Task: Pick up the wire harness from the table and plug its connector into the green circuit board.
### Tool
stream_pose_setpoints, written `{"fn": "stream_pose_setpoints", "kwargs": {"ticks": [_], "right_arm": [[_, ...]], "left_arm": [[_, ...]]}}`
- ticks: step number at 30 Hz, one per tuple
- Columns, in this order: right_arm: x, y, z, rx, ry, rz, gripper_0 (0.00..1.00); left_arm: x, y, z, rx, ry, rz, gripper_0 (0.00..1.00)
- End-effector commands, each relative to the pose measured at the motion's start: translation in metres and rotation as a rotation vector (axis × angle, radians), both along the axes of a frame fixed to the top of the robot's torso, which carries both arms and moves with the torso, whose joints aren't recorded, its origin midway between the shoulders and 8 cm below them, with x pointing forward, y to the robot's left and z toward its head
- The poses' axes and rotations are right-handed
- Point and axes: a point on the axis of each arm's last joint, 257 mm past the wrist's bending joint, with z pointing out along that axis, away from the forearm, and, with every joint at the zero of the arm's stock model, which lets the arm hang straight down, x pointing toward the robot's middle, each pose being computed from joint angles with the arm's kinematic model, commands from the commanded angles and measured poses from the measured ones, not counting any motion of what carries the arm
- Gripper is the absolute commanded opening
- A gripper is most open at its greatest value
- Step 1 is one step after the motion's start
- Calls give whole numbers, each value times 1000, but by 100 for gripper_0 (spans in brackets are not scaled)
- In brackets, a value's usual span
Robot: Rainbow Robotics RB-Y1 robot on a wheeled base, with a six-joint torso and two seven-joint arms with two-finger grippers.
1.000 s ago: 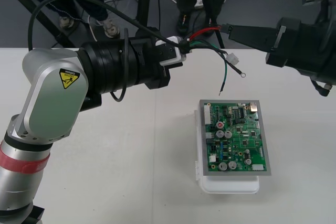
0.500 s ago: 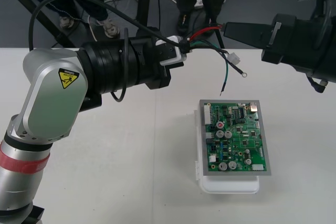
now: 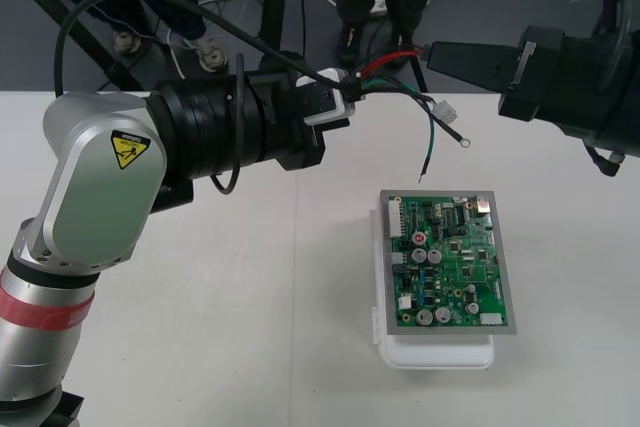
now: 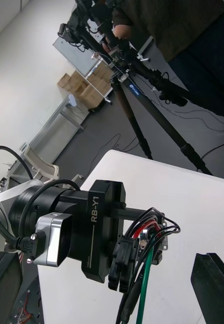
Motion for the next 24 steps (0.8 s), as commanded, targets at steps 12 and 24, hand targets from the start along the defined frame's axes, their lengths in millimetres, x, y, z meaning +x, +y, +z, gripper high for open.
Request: {"fn": "stream_pose_setpoints", "kwargs": {"ticks": [12, 24], "right_arm": [[4, -1, 4, -48, -68, -3, 42], [1, 8, 11, -44, -98, 20, 37]], "left_arm": [[-2, -4, 26, -1, -101, -13, 0], [1, -2, 28, -4, -110, -5, 0]]}}
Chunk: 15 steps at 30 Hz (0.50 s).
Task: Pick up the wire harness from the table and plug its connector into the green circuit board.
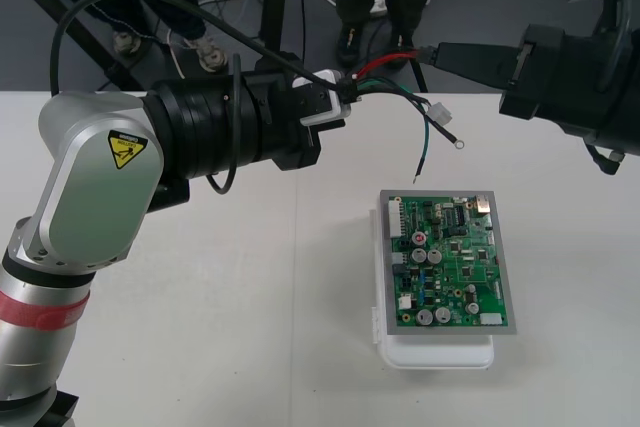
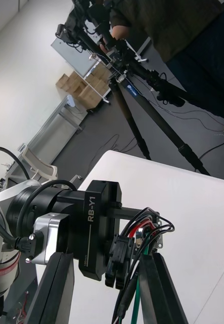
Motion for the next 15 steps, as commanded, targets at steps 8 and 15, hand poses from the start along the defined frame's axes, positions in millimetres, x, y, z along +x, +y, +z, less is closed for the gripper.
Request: {"fn": "stream_pose_setpoints", "kwargs": {"ticks": [8, 15], "right_arm": [[-1, 12, 7, -62, -99, 47, 38], [1, 11, 6, -74, -110, 40, 38]], "left_arm": [[-2, -7, 30, -20, -107, -13, 0], [-2, -8, 33, -30, -111, -14, 0]]}}
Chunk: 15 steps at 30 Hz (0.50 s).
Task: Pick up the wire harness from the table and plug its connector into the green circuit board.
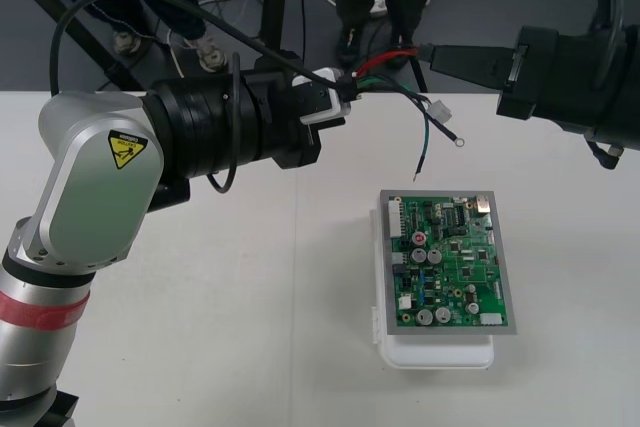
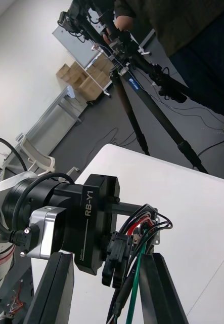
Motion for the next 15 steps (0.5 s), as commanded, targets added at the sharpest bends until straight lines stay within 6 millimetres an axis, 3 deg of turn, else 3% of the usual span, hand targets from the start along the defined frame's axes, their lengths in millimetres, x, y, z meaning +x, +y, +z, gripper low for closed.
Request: {"fn": "stream_pose_setpoints", "kwargs": {"ticks": [1, 5, 9, 11, 15], "right_arm": [[0, 9, 8, -31, -89, 20, 37], [0, 10, 8, -32, -96, 19, 35], [1, 10, 8, -42, -109, 18, 8], [1, 10, 8, -42, -110, 19, 0], [0, 12, 8, -39, -111, 22, 0]], "left_arm": [[-3, -9, 31, -23, -103, -19, 0], [-4, -9, 31, -26, -102, -23, 0], [-5, -10, 31, -28, -101, -26, 0], [-5, -10, 31, -28, -100, -27, 0], [-6, -11, 31, -30, -99, -31, 0]]}}
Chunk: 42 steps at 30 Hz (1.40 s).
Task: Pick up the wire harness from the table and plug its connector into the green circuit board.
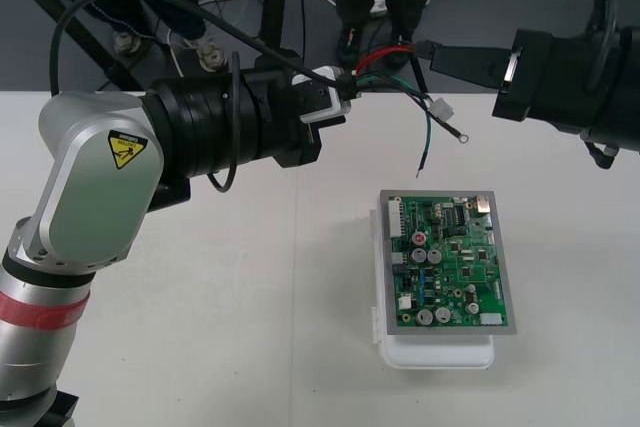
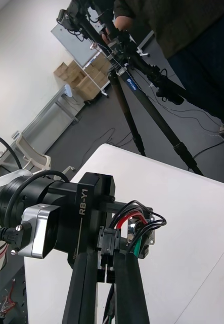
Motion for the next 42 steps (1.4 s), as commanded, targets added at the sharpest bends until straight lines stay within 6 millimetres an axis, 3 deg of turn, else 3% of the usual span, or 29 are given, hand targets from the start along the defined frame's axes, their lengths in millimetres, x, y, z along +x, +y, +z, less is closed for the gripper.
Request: {"fn": "stream_pose_setpoints", "kwargs": {"ticks": [1, 13, 14, 15, 17, 20, 23, 31, 38, 42], "right_arm": [[-2, 10, 11, -24, -85, 30, 0], [-2, 10, 11, -26, -92, 31, 0], [-2, 10, 11, -25, -91, 30, 0], [-2, 10, 11, -26, -92, 31, 0], [-3, 11, 11, -25, -91, 31, 0], [-3, 11, 11, -25, -91, 31, 0], [-3, 11, 11, -26, -92, 32, 0], [-3, 11, 10, -29, -97, 32, 0], [-6, 12, 11, -39, -114, 42, 0], [-11, 10, 11, -68, -130, 66, 0]], "left_arm": [[-6, -10, 30, -24, -96, -31, 0], [-6, -10, 30, -27, -92, -27, 0], [-6, -10, 29, -28, -88, -29, 6], [-7, -10, 30, -34, -86, -30, 45], [-7, -10, 30, -37, -81, -31, 79], [-7, -11, 29, -43, -73, -29, 96], [-8, -11, 30, -48, -68, -30, 100], [-7, -7, 33, -70, -53, -24, 100], [-1, 13, 42, -121, -19, 3, 100], [-5, 28, 48, -186, 86, 3, 100]]}}
